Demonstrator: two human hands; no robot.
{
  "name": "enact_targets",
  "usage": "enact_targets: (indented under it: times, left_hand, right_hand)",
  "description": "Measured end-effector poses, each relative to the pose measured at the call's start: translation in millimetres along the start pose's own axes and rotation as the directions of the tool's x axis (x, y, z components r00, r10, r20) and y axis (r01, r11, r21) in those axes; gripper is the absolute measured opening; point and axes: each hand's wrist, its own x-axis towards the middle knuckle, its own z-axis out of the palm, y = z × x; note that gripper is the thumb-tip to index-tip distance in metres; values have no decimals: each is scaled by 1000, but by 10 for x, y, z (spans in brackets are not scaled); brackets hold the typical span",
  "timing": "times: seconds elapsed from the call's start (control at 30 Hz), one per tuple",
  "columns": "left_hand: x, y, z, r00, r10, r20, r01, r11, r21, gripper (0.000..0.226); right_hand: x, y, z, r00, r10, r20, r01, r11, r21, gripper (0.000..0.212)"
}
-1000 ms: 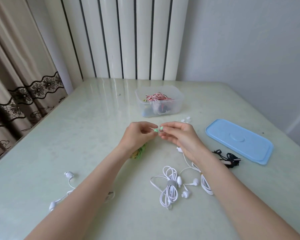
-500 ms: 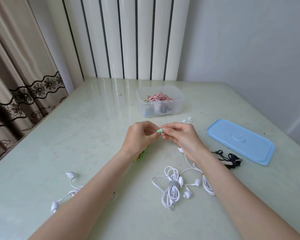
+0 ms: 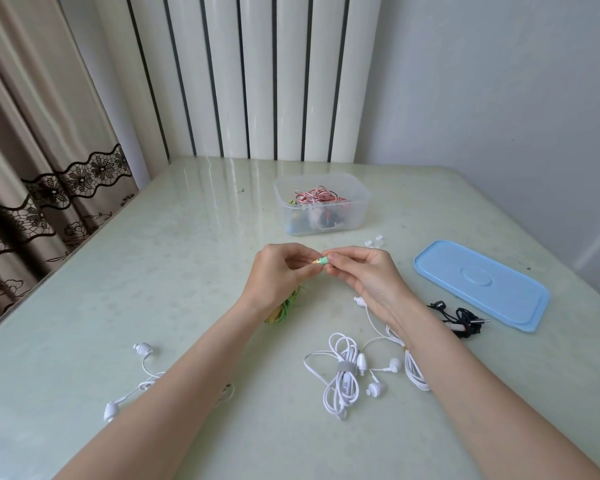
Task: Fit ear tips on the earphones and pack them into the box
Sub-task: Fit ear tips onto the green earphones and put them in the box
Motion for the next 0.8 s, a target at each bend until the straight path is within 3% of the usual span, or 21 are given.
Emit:
enact_targets:
  times: [0.6,0.8]
  left_hand:
    - [-32,8,3,999,32,8,-32,999,25,10]
    - [-28,30,-37,993,-83,84,98,975,-199,12]
  right_hand:
    - [-8,-13,-16,991,135,2,-135,987,86,10]
    - [-22,-11,-3,991,135,15,-136,981,139,10]
